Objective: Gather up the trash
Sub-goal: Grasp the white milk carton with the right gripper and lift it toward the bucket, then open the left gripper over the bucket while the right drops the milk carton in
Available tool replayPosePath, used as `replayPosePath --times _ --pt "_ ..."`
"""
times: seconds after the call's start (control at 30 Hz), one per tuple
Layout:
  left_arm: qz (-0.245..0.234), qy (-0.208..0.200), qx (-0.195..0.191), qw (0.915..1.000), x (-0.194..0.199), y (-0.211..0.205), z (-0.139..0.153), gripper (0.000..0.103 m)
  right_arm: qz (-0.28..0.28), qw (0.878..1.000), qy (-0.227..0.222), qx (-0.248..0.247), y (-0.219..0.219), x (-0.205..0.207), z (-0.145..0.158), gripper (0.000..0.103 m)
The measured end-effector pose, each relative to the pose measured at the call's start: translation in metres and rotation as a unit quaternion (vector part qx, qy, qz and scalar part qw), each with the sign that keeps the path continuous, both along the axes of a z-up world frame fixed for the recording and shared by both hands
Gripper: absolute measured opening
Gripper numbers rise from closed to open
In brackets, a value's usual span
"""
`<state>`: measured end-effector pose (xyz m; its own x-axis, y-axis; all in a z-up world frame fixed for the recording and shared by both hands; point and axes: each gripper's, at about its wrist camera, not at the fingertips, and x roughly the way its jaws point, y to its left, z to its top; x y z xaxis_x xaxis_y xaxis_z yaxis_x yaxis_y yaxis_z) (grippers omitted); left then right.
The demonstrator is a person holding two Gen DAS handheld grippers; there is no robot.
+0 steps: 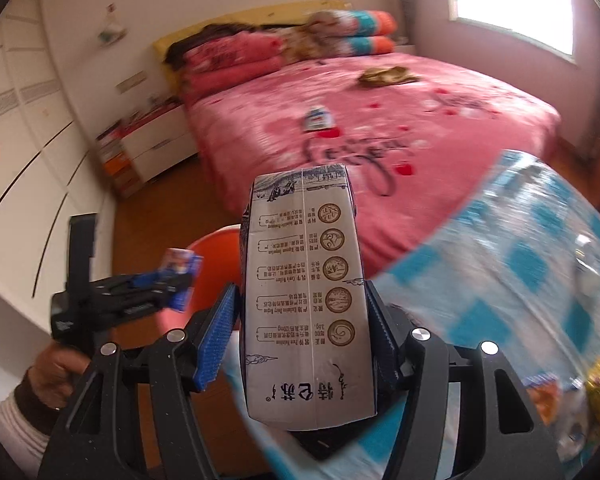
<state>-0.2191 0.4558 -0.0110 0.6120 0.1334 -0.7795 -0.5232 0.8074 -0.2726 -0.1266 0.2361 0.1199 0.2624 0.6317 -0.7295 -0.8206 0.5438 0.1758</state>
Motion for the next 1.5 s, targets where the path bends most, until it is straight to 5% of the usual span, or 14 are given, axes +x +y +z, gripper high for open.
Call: replayPosePath --times 0.33,0.43,0.5,0.67,1.0,1.5 --pt "0.024 0.015 0.007 0.9996 -0.004 0.016 -0.016 0.055 0.067 0.998 0.007 -0.007 0.090 -0.019 -0.008 0.063" --pt "0.034 0.016 0.014 0.9992 -0.006 0.020 -0.017 0.071 0.080 0.997 0.024 -0.006 0.107 -0.018 -0.017 0.065" --pt "0.039 0.018 0.022 0.9989 -0.009 0.021 -0.016 0.072 0.072 0.997 0.033 -0.004 0.111 -0.015 -0.021 0.074" --pt "0.053 0.022 0.039 0.9976 -0.018 0.024 -0.011 0.075 0.037 0.998 0.033 0.032 0.085 -0.007 -0.009 0.090" --pt "0.051 -0.001 0.069 0.9963 -0.026 0.013 0.016 0.076 -0.041 0.997 0.007 0.059 0.014 0.003 0.009 0.092" --pt "-0.046 -0.058 0.075 0.9944 0.000 -0.060 0.059 0.079 -0.109 0.990 -0.047 0.073 -0.068 -0.026 -0.001 0.094"
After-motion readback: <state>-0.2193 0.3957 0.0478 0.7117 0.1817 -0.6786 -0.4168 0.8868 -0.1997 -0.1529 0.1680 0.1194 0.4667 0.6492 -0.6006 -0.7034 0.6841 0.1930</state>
